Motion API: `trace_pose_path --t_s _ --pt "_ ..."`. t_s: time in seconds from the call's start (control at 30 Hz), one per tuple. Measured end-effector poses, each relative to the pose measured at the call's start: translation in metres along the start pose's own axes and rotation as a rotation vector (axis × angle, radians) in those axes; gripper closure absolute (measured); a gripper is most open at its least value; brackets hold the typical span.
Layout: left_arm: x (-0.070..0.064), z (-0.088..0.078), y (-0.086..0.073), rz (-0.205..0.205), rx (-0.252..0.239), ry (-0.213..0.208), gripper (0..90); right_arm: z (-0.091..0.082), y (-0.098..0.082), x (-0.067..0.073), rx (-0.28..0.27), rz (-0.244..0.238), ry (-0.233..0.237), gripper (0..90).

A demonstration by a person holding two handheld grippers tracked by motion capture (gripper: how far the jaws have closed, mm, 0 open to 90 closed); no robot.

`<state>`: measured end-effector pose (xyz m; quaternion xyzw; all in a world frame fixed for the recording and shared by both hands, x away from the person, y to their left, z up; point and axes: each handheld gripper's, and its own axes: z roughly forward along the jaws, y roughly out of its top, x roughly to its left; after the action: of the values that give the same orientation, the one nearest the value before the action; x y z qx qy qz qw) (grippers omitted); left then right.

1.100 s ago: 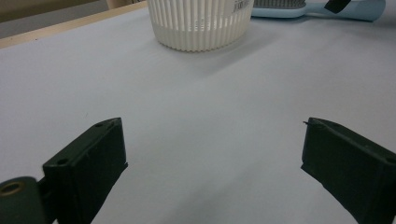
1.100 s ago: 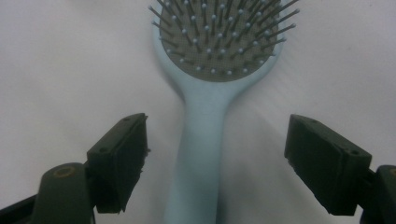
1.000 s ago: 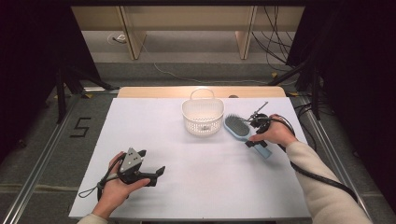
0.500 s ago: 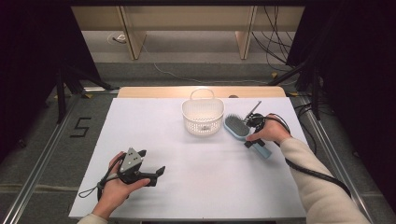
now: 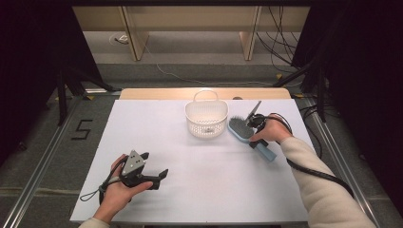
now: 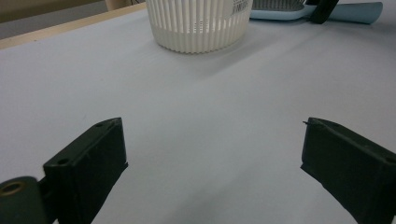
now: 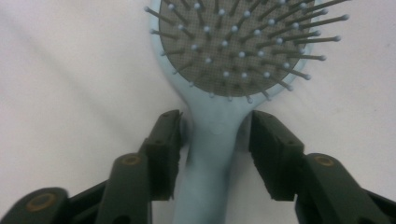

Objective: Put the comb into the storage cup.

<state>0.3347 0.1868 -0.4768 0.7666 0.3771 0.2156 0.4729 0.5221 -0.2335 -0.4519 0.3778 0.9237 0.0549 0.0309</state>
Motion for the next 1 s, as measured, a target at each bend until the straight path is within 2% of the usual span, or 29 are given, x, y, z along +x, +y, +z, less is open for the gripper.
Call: trace_pose_path --t_s 0.03,0.07,0.13,0.43,0.73,1.0 --pt "0.0 0.0 0.0 0.0 0.0 0.0 5.9 0.0 0.0 0.0 0.0 0.0 0.0 57.7" --pt "0.0 -0.0001 0.0001 0.0 -0.001 -0.001 5.9 -0.0001 0.0012 0.0006 0.008 0.012 -0.002 62.8" --pt "0.0001 -0.0003 0.0003 0.0 -0.001 -0.001 6.0 -0.0001 0.0023 0.0005 0.016 0.012 -0.001 65.9" --pt "0.0001 -0.0002 0.0001 0.0 -0.001 -0.002 6.3 -0.0003 0.0035 0.0009 0.031 0.055 -0.005 69.9" --pt "0.0001 -0.0002 0.0001 -0.001 -0.001 -0.001 6.4 -0.0001 0.0068 0.0044 0.052 0.046 -0.026 70.6" --pt "0.0001 -0.0001 0.0 -0.002 -0.001 -0.001 6.4 -0.0001 0.006 0.0044 0.045 0.04 -0.03 70.6"
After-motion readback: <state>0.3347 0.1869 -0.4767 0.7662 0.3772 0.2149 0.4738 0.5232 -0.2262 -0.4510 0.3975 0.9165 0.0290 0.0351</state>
